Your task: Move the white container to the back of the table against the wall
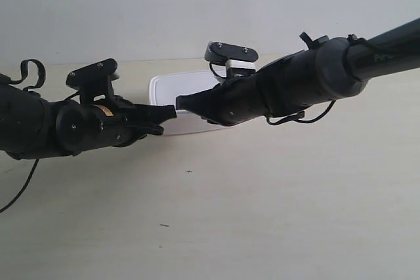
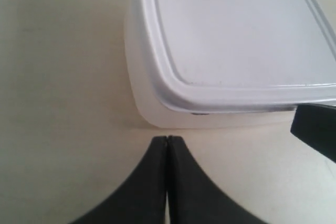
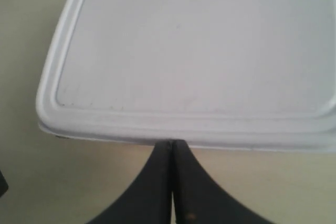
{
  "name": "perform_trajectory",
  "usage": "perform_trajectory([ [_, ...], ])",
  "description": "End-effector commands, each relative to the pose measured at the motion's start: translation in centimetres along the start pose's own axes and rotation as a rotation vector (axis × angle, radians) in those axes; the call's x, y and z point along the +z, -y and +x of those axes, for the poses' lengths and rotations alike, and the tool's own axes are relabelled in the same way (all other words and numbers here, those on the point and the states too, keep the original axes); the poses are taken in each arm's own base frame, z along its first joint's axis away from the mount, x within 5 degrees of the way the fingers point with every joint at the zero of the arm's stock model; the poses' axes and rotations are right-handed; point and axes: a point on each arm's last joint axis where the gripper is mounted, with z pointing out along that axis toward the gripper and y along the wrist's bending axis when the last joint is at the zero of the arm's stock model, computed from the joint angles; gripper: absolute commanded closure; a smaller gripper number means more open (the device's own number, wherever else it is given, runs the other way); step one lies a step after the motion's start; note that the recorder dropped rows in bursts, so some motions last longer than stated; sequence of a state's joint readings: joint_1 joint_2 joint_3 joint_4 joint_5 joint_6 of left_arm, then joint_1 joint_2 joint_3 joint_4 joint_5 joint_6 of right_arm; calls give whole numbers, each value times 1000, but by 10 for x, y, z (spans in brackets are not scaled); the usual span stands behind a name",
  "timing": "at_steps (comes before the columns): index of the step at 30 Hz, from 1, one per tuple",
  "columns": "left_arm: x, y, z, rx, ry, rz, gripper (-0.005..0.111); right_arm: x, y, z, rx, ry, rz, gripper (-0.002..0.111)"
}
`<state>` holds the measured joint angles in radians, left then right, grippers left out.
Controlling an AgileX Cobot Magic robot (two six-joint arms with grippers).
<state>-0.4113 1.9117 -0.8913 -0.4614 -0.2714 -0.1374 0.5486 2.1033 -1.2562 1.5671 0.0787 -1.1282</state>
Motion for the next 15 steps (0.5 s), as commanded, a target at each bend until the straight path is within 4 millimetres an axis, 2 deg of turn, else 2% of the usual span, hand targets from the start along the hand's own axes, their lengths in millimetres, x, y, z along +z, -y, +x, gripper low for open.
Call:
perform_trajectory([
  [1, 2, -1, -3, -27, 23, 1, 107, -13, 16, -5, 21, 43, 97, 108],
  [7, 10, -2, 4, -36, -12, 3, 107, -26, 18, -11, 18, 57, 77, 108],
  [15, 12, 5, 5, -95, -20, 75, 107, -27, 22, -14, 50, 83, 125, 108],
])
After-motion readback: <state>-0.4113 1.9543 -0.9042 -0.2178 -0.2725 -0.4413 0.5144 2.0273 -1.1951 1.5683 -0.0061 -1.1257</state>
